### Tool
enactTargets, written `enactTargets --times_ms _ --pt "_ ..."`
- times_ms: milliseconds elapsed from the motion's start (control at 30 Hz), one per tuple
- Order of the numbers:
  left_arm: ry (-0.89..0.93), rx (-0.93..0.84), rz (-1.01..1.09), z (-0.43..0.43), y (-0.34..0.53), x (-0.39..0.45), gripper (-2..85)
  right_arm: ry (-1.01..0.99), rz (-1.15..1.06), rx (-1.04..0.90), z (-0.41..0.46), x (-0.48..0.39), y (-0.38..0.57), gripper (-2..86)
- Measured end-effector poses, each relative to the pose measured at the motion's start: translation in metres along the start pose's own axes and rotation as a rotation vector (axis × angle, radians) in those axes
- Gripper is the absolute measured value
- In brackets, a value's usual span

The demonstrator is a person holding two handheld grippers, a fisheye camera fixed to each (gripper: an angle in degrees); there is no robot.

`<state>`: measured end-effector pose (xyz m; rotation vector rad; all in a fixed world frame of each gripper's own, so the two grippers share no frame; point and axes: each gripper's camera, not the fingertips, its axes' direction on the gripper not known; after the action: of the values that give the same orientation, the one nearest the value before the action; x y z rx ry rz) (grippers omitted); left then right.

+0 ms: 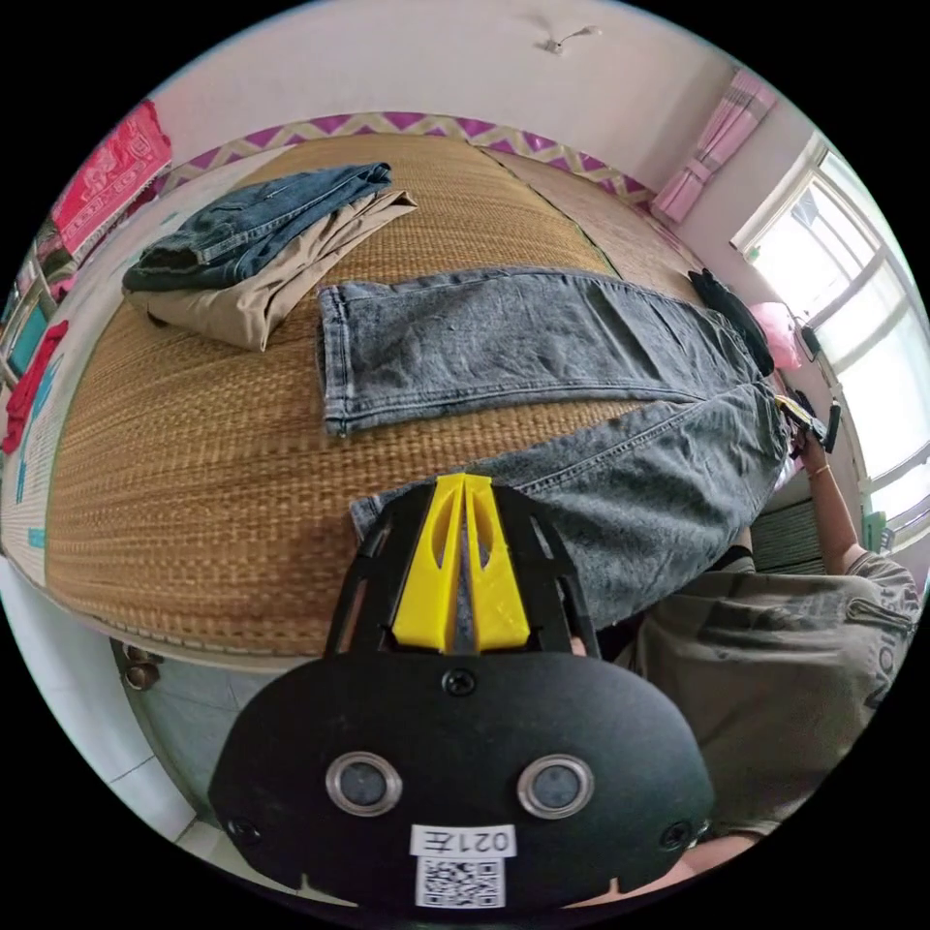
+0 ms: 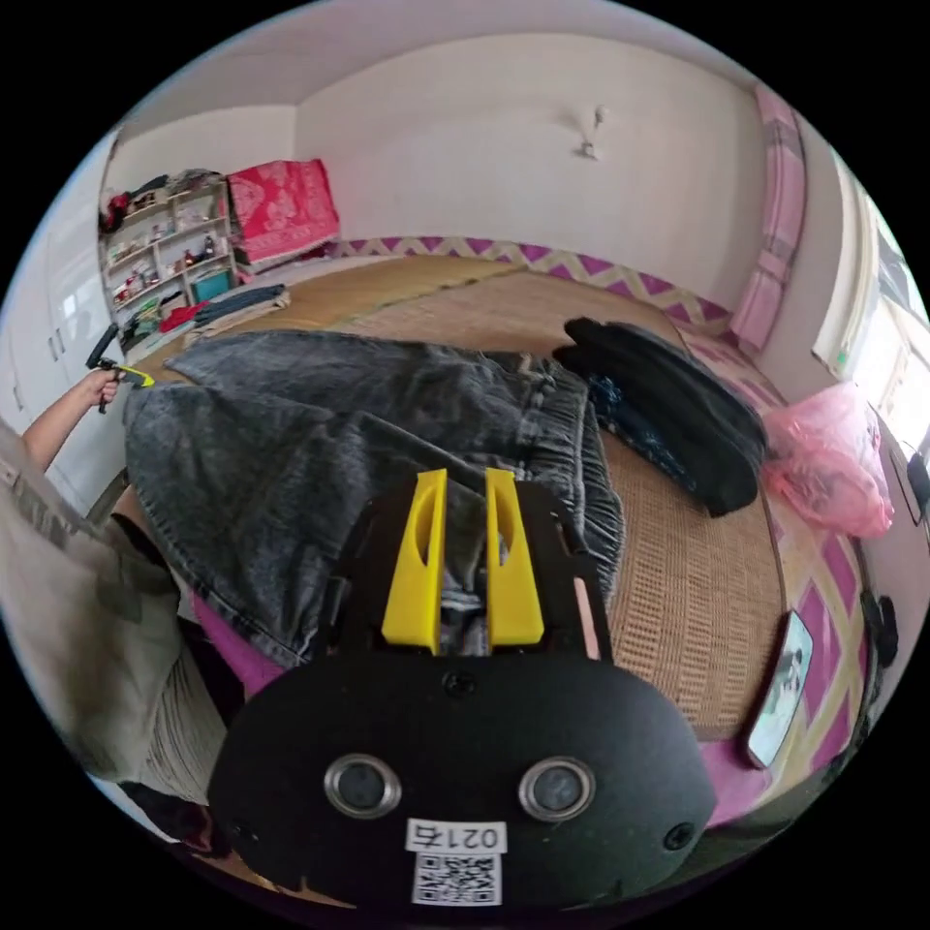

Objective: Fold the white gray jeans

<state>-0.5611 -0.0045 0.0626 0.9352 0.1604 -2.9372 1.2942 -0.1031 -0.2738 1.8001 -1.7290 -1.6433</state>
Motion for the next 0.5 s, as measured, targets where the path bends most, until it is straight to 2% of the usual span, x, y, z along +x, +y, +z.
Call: enactTargets --times_ms 67,233,500 --pt "0.014 -0.009 -0.003 0.007 -0.025 -0.010 -0.9 0.076 0.067 -0.157 0.037 0.040 -0.012 0.9" --pt "0.022 -0.012 -0.004 0.025 -0.077 -0.019 -0.9 0.050 0.080 -0.274 0.088 0.086 -0.013 -0.6" --pt "0.081 0.050 -0.020 0.052 -0.159 -0.039 -0.9 -0.003 0.217 -0.275 0.119 0.151 -0.003 -1.0"
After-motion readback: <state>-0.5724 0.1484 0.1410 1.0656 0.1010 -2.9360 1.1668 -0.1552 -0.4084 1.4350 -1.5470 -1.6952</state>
